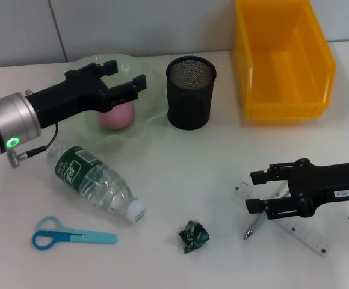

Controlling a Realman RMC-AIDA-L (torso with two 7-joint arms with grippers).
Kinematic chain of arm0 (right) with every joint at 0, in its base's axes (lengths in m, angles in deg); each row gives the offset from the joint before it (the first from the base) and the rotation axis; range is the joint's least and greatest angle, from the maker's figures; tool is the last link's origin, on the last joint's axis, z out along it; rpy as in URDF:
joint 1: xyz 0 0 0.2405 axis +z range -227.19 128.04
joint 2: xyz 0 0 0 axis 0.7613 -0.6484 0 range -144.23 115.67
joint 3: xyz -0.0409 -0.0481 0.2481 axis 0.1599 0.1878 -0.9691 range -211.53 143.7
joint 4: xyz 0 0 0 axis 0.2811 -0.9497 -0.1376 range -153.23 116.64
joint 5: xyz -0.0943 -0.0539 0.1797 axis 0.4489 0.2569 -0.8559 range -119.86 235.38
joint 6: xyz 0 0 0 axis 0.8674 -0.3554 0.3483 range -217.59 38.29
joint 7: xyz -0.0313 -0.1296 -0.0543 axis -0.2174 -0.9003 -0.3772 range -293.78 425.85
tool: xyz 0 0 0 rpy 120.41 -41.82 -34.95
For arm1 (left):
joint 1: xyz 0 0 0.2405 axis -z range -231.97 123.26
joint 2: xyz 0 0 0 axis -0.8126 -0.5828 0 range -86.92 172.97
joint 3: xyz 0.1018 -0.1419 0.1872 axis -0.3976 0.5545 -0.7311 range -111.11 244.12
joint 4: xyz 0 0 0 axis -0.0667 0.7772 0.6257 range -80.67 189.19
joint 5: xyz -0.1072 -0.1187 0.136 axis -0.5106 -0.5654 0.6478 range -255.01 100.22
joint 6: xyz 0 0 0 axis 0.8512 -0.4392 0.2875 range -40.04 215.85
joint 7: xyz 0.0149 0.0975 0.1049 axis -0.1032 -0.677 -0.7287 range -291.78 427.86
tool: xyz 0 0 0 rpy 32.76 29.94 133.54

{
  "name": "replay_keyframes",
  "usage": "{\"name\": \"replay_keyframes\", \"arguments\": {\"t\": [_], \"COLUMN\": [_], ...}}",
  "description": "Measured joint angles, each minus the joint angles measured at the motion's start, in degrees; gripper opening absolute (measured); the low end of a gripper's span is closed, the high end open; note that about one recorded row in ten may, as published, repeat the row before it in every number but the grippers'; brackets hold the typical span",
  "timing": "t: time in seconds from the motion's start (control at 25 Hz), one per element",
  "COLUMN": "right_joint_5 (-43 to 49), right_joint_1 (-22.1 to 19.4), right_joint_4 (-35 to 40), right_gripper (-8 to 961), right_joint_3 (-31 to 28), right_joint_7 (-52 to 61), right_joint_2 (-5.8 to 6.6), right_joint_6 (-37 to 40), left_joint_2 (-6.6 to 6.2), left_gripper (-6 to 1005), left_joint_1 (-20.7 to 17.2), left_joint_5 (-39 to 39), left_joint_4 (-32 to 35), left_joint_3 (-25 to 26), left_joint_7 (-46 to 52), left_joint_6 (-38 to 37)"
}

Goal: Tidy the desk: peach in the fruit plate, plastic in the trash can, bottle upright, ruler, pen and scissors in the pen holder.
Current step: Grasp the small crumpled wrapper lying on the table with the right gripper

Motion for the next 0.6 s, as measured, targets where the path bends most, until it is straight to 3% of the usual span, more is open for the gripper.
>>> {"name": "replay_keyframes", "arguments": {"t": [0.2, 0.32, 0.6], "right_joint_5": [0.0, -0.1, -0.1], "right_joint_1": [0.1, 0.0, 0.2], "right_joint_4": [0.1, 0.4, 0.4], "right_gripper": [729, 729, 730], "right_joint_3": [-0.2, -0.3, -0.4], "right_joint_7": [0.2, 0.2, 0.2], "right_joint_2": [0.0, 0.0, 0.02], "right_joint_6": [0.0, 0.1, 0.1], "left_joint_2": [-0.61, -0.79, -0.34], "left_gripper": [847, 847, 847], "left_joint_1": [-2.8, -3.0, -2.3], "left_joint_5": [4.5, 11.0, 18.5], "left_joint_4": [5.6, 6.6, 6.7], "left_joint_3": [-0.5, -0.3, -0.6], "left_joint_7": [5.7, 8.1, 9.2], "left_joint_6": [-9.4, -17.3, -22.1]}}
